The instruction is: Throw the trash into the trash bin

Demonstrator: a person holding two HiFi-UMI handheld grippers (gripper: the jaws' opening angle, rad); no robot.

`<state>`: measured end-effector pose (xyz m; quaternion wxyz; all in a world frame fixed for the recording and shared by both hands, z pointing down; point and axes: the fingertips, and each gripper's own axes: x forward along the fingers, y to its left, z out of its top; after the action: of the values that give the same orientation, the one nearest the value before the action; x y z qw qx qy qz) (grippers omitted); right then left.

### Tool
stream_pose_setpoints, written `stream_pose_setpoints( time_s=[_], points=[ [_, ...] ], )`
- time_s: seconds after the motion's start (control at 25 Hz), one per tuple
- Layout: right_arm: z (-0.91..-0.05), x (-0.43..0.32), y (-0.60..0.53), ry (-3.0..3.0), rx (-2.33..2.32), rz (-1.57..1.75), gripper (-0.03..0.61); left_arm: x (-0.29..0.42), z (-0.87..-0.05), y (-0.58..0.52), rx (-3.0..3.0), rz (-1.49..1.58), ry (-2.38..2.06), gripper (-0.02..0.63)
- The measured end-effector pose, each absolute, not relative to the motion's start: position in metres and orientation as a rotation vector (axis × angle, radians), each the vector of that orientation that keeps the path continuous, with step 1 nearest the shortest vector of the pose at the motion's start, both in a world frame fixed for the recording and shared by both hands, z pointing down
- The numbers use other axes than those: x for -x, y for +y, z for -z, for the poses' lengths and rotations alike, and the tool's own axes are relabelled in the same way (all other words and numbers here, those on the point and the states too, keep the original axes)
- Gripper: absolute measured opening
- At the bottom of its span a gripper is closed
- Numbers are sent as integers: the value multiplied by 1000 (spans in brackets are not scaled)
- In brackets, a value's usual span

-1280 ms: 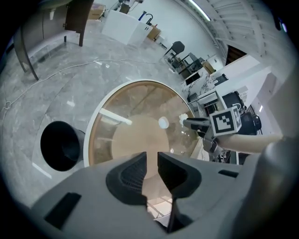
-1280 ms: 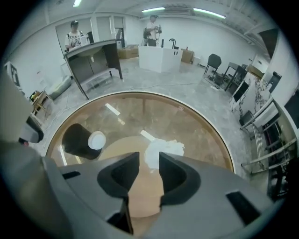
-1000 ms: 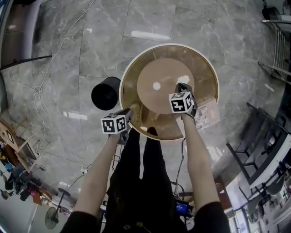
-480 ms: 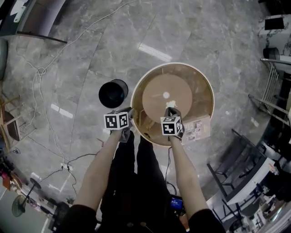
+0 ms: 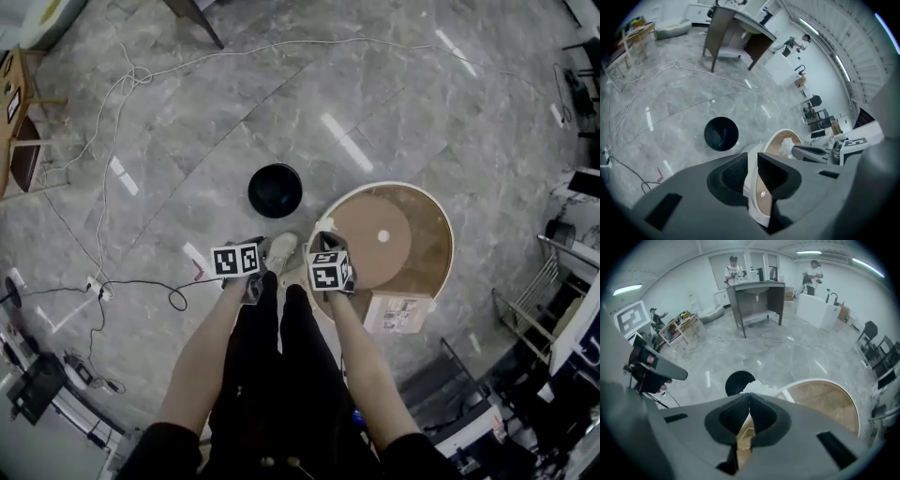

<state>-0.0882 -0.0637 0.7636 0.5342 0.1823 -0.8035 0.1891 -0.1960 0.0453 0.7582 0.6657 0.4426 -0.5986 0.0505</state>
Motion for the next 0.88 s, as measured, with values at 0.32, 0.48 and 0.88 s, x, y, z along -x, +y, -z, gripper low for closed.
stream_pose_setpoints(
  time_s=[0.32,0.48,0.88],
  points=[
    [-755,199,-34,-2032,-235,-343,49,256,-762,127,-787,68,-1476,67],
    [-749,214,-23,-2057,-202,-308,107,255,-766,148,-759,91,-1474,66],
    [-734,137,-38,-2021,-408,-397,21,225,-762,106,-940,-33,-1371,67]
  ],
)
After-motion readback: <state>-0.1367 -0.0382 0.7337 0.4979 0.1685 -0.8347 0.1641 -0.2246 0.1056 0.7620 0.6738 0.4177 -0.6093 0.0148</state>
